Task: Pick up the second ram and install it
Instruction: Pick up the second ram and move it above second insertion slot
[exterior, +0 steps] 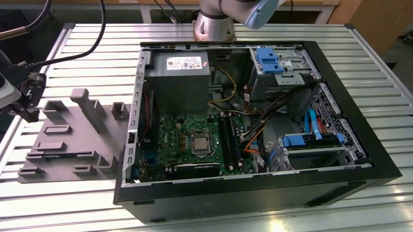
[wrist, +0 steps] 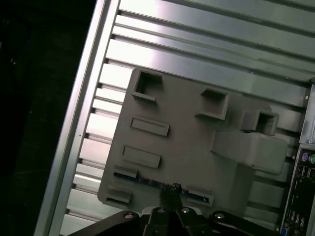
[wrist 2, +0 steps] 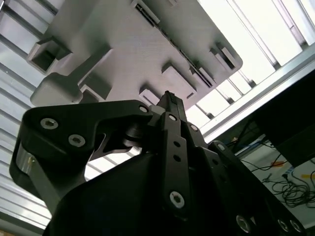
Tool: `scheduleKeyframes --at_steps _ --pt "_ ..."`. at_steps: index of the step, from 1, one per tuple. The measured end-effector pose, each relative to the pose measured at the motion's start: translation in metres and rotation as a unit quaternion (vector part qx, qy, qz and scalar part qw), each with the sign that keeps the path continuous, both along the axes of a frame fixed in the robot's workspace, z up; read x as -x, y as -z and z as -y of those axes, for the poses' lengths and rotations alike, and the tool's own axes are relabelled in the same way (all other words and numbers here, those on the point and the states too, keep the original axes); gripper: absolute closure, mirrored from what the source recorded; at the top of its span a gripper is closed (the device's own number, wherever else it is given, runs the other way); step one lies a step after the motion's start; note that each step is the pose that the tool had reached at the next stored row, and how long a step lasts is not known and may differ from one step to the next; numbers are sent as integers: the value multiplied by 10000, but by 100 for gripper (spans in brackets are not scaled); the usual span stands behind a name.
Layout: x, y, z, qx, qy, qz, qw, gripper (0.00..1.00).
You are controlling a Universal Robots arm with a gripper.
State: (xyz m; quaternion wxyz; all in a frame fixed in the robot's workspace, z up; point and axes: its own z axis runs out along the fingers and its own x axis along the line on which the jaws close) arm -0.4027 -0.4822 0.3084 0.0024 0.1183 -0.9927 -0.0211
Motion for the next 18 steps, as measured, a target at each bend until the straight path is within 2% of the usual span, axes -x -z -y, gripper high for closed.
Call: scheduleKeyframes --at_steps 5,9,12,18 --pt "1 0 0 0 -318 0 9995 89" --pt "2 0 0 0 -559 0 9984 89" --pt "2 0 0 0 -760 0 9971 89" --pt "3 -1 0 0 -1151 0 9934 89"
